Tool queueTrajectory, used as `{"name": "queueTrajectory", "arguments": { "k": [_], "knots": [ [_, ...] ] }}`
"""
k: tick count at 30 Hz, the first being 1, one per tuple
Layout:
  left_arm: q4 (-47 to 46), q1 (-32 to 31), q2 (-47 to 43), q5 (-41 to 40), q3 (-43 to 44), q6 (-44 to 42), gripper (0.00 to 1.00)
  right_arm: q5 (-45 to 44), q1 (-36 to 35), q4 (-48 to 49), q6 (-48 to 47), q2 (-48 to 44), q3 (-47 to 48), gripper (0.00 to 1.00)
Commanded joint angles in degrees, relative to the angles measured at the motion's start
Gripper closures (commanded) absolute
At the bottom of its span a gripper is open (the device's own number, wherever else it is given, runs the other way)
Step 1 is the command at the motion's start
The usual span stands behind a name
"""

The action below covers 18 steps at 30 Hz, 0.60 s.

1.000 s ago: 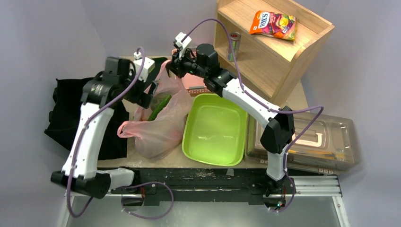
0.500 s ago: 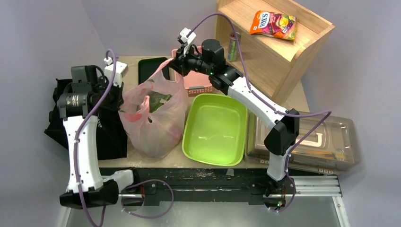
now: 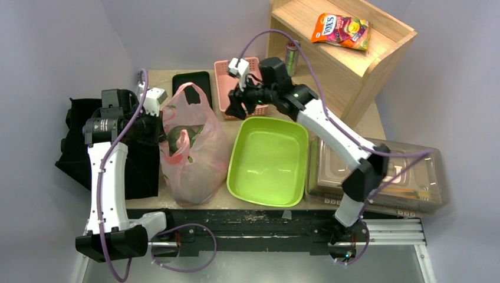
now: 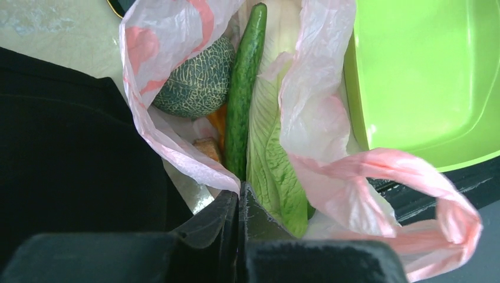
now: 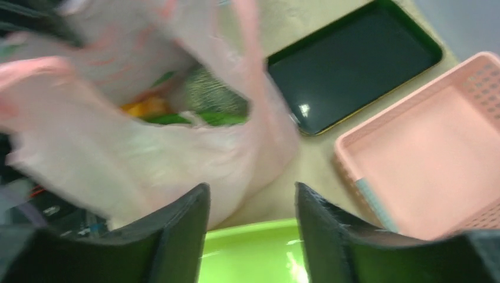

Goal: Untie the knot of the grocery bags and take out the mixed food

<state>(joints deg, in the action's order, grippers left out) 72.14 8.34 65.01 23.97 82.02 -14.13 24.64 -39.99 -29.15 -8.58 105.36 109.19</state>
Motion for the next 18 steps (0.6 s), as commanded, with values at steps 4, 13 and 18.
{"name": "queueTrajectory", "arguments": {
  "k": [4,13,18],
  "knots": [
    [-4.3,0.3,-2.4,4.4,0.4,0.9,1.00,16.4,-5.5,6.8,-0.5,-10.7,-10.3,0.47],
    [-5.2,0.7,-3.5,11.4,0.7,0.5,1.00,21.0,-10.3,21.5,-5.4,-0.3,-11.4,0.35],
    [-6.0,0.9,-2.9,11.2,0.8,0.8,1.00,20.3,-10.6,20.5,-14.5,5.2,-9.2,0.23]
  ]
}}
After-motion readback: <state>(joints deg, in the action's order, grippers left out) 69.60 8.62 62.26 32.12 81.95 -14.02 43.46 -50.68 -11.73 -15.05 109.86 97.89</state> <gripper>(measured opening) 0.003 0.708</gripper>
